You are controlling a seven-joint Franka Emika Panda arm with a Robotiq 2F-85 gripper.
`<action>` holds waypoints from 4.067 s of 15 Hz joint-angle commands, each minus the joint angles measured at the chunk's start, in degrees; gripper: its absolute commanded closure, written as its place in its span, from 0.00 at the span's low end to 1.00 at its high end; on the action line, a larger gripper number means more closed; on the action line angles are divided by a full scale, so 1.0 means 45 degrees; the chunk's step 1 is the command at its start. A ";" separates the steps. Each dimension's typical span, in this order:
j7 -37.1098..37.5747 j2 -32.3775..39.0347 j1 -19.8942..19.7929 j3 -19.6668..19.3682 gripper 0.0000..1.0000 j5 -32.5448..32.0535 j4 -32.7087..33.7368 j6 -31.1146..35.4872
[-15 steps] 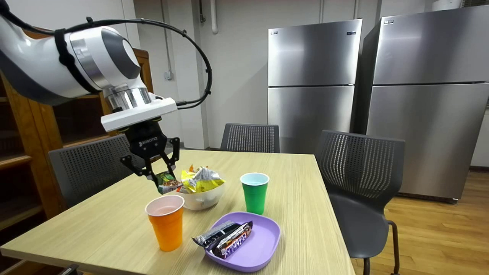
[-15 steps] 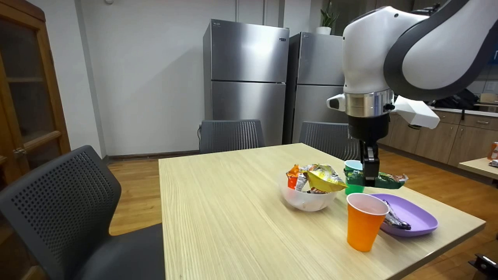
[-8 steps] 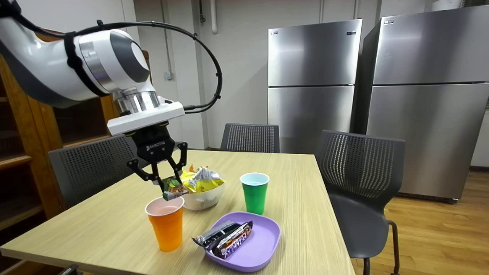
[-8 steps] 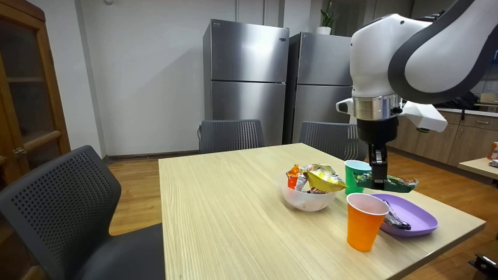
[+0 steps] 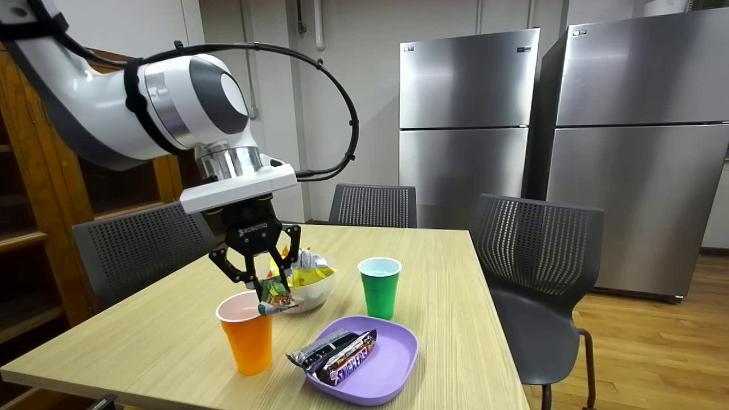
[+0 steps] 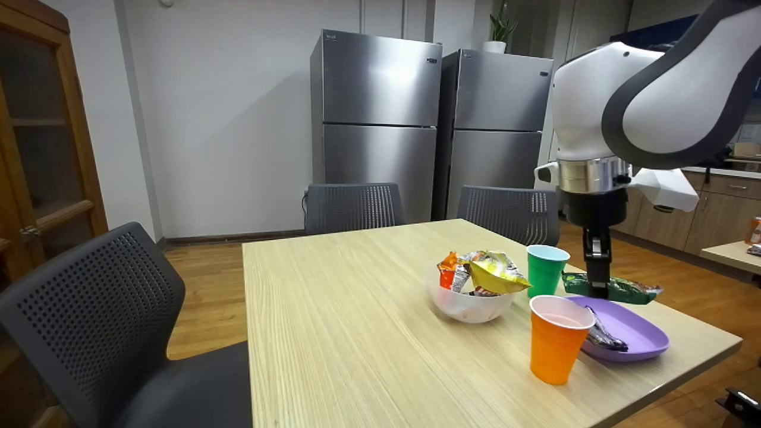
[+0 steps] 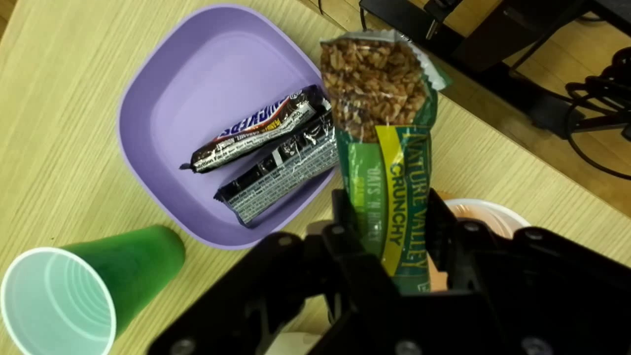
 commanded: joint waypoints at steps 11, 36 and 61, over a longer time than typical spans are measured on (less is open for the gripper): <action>-0.0588 0.1974 -0.1543 -0.1361 0.88 0.0096 0.0441 0.2126; -0.0843 0.5547 -0.3091 -0.1976 0.88 0.2849 0.2804 0.4016; 0.0442 0.1585 -0.1842 -0.4490 0.00 -0.2049 0.0409 0.3667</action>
